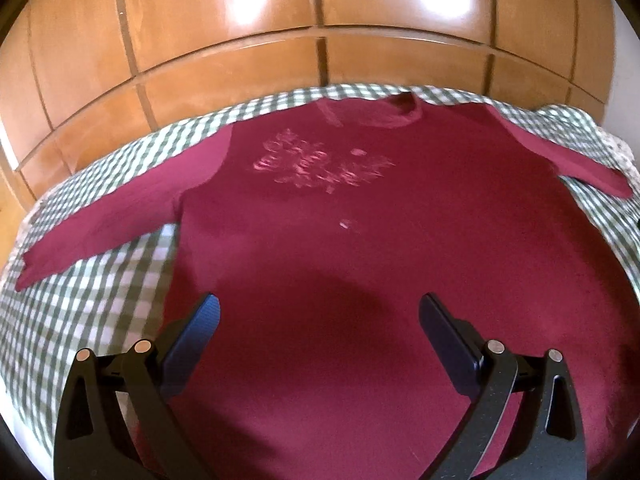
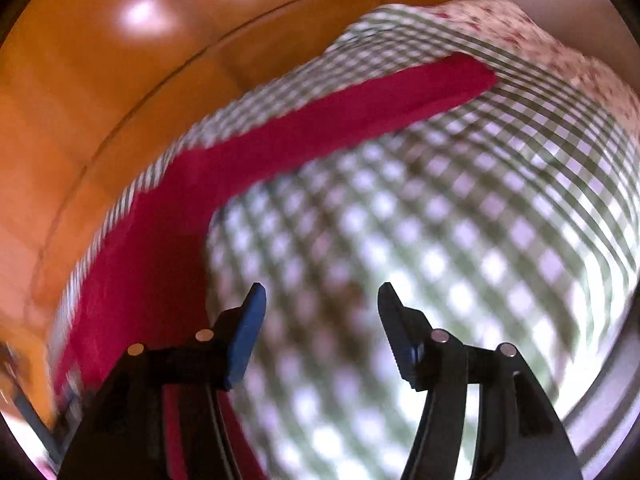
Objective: Fold small clothes
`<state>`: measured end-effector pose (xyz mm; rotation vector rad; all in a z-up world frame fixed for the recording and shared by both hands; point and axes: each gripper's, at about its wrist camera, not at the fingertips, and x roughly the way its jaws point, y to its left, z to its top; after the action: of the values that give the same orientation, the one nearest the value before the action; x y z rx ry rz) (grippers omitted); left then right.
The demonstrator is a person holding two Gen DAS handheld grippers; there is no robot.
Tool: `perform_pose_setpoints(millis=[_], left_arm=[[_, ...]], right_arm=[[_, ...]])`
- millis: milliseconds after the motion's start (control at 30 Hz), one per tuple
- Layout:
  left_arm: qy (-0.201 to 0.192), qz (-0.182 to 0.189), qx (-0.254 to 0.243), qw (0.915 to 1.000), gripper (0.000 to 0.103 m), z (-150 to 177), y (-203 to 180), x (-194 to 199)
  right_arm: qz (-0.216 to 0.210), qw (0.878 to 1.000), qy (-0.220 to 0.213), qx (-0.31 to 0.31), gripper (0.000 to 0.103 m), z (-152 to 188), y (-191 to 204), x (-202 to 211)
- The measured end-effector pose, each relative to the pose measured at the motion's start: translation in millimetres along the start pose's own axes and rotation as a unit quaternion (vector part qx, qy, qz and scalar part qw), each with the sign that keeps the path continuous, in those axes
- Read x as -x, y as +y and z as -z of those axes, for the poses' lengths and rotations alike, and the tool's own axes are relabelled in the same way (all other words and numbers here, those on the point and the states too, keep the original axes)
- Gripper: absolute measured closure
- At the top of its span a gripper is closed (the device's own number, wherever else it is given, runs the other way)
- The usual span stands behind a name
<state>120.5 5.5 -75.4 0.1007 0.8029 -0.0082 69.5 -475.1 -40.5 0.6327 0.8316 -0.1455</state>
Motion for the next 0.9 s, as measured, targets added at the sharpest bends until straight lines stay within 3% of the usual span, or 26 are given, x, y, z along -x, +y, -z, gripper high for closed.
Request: perform_pose_setpoints(millis=[133,200,333,433,467,533,567,700,900], left_arm=[[0.033,0.002,0.034,0.9989,0.004,-1,14,-23],[0.049,0.012,0.05,0.9975,0.004,5,19,-35],[0.044,0.011,0.052,0.9976,0.004,8,19,-33],[0.043,0.011,0.053,0.9976,0.004,9,20,-33],[0.042,0.011,0.054,0.9976,0.004,9,20,-33],[0.042,0.01,0.052,0.9977,0.004,9,19,-34],[0.042,0.009,0.052,0.9977,0.004,9,19,-34],[0.042,0.014,0.054,0.9976,0.004,9,18,-36],[0.041,0.022,0.06,0.9971,0.004,8,22,-35]], right_arm=[[0.007,0.996,-0.019,-0.088,0.059,-53,-39,-33],[0.015,0.992,-0.027,-0.12,0.059,-74,-59,-42],[0.014,0.975,-0.057,-0.216,0.054,-118,-107,-59],[0.032,0.97,-0.068,-0.232,0.054,-140,-119,-66],[0.05,0.972,-0.068,-0.221,0.057,-148,-116,-68],[0.076,0.976,-0.061,-0.192,0.075,-156,-110,-71],[0.093,0.978,-0.056,-0.176,0.094,-161,-105,-72],[0.105,0.982,-0.105,-0.113,0.097,-176,-66,-53],[-0.003,0.993,-0.117,0.029,0.097,-159,56,-32]])
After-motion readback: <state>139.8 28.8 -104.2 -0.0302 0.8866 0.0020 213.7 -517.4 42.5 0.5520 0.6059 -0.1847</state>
